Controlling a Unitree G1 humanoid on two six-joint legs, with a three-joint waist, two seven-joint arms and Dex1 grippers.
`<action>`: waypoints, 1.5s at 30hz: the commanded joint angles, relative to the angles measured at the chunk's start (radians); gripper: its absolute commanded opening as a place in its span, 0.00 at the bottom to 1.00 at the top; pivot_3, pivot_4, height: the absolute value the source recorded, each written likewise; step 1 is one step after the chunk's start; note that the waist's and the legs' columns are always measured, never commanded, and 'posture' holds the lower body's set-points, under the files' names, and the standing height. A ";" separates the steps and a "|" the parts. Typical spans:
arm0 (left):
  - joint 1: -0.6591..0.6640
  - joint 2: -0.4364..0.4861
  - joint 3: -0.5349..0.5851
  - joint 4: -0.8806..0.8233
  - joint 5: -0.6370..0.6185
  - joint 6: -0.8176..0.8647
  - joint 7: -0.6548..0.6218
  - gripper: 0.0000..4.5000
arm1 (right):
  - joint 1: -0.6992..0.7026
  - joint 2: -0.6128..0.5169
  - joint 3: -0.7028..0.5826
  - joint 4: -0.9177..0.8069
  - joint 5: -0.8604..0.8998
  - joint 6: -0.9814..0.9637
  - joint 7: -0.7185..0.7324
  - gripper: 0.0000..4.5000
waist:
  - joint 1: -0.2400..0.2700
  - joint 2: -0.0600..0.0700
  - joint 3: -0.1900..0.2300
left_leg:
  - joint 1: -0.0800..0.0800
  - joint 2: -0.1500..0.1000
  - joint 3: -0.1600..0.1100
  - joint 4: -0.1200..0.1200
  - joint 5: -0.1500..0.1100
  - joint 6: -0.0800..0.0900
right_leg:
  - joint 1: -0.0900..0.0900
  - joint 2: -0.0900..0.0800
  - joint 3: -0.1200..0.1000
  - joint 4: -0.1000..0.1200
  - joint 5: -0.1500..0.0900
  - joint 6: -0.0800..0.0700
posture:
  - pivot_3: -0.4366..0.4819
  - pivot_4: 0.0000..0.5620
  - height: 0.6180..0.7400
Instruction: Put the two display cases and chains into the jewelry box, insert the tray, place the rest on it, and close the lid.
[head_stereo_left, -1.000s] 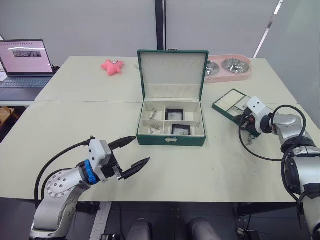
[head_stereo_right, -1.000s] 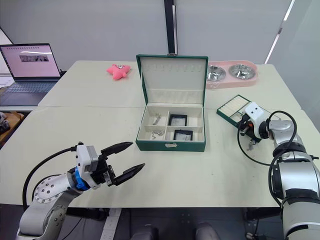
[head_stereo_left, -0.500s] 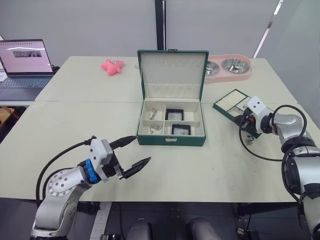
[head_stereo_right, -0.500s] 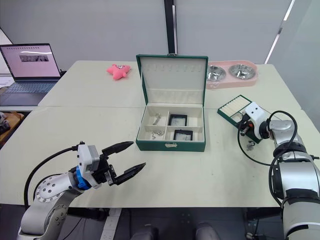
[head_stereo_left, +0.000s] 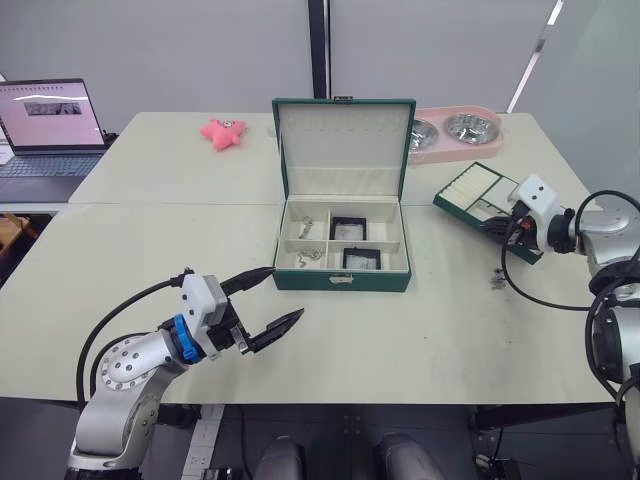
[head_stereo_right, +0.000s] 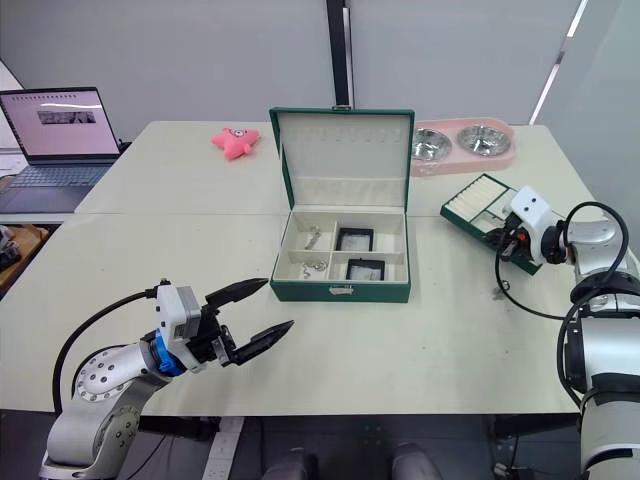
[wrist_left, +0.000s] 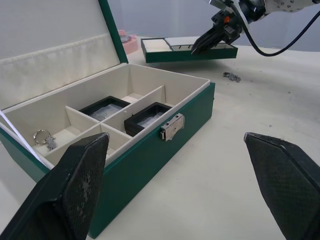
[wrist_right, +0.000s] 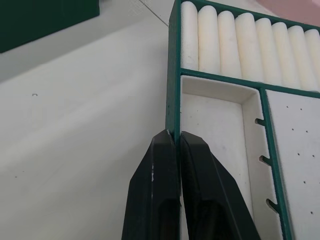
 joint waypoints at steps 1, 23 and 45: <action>0.018 -0.002 0.006 -0.031 -0.018 -0.005 0.004 1.00 | 0.026 -0.042 -0.040 -0.138 0.069 0.010 0.086 0.00 | 0.000 0.000 0.000 | 0.000 0.000 0.000 0.000 0.000 0.000 | 0.000 0.000 0.000 0.000 0.000 0.000 | 0.48 0.27 1.00; 0.109 -0.007 0.033 -0.066 -0.028 -0.012 0.058 1.00 | 0.600 -0.198 -0.129 -1.491 0.424 0.735 0.070 0.00 | 0.010 0.001 0.001 | -0.001 0.000 -0.002 0.000 0.000 0.000 | 0.000 0.000 -0.001 0.000 0.000 0.000 | 0.48 0.27 1.00; 0.261 -0.080 0.076 -0.154 -0.012 -0.048 0.180 1.00 | 0.263 0.098 0.278 -1.418 0.308 0.755 -0.066 0.00 | 0.006 -0.006 0.004 | -0.001 0.001 -0.003 0.000 0.000 0.000 | -0.001 0.000 -0.002 0.001 0.000 0.000 | 0.48 0.27 1.00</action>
